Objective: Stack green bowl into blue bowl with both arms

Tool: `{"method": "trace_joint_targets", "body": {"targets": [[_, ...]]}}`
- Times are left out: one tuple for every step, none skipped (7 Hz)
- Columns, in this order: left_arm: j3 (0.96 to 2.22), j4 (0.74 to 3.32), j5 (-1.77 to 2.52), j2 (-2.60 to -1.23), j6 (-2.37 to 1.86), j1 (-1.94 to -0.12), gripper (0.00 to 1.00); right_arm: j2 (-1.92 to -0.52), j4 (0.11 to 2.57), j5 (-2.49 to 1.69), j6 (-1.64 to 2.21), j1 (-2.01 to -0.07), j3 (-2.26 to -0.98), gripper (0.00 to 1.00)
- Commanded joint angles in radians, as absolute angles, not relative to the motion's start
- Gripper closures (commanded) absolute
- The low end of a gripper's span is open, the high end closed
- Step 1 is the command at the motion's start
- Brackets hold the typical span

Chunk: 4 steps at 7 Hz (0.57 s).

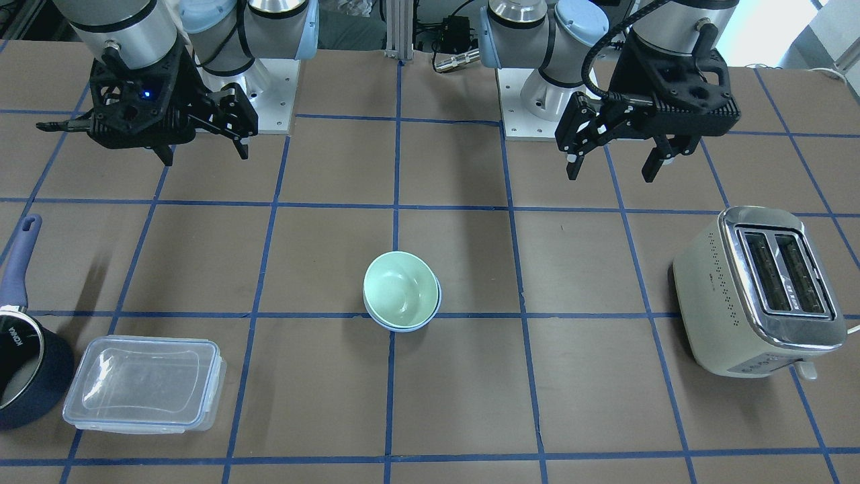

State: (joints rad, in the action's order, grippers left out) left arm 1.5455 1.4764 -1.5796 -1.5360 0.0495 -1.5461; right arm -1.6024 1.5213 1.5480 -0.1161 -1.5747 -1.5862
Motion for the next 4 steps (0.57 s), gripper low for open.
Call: {"method": "trace_joint_targets", "body": {"targets": [[1.513, 1.534, -1.583, -1.546, 0.049, -1.539, 0.0, -1.609, 1.549, 1.549, -0.121, -1.574, -1.602, 0.0], [1.473, 1.572, -1.582, -1.561, 0.049, -1.536, 0.0, -1.608, 1.578, 1.551, -0.112, -1.581, -1.597, 0.0], [1.45, 1.6, -1.582, -1.575, 0.049, -1.536, 0.0, -1.608, 1.582, 1.552, -0.106, -1.582, -1.595, 0.0], [1.448, 1.597, -1.568, -1.578, 0.051, -1.536, 0.0, -1.606, 1.566, 1.549, -0.092, -1.583, -1.57, 0.0]]}}
